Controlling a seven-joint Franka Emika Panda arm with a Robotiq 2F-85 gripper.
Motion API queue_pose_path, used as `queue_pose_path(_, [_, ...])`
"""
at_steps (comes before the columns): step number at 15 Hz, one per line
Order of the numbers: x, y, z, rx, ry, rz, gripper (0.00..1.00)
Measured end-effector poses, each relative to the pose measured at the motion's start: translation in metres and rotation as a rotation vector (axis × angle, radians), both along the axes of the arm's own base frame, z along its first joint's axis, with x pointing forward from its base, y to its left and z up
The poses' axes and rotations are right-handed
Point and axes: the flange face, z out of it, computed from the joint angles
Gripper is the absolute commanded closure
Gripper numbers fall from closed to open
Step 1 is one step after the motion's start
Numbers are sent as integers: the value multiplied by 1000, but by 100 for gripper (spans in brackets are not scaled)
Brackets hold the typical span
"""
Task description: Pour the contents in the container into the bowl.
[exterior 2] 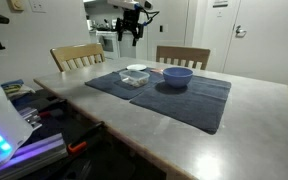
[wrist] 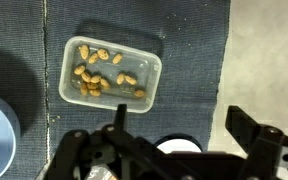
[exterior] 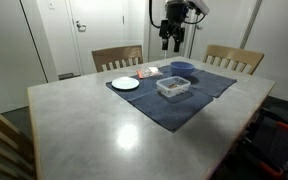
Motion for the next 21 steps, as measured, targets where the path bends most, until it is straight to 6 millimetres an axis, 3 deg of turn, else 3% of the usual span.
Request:
queue_pose_path(4, [14, 4, -18, 1, 20, -3, 0])
queue_pose_path(8, [22, 21, -33, 8, 45, -33, 0])
queue_pose_path(14, [19, 58, -44, -4, 80, -118, 0])
queue_pose_path(21, [12, 85, -63, -120, 98, -150, 0])
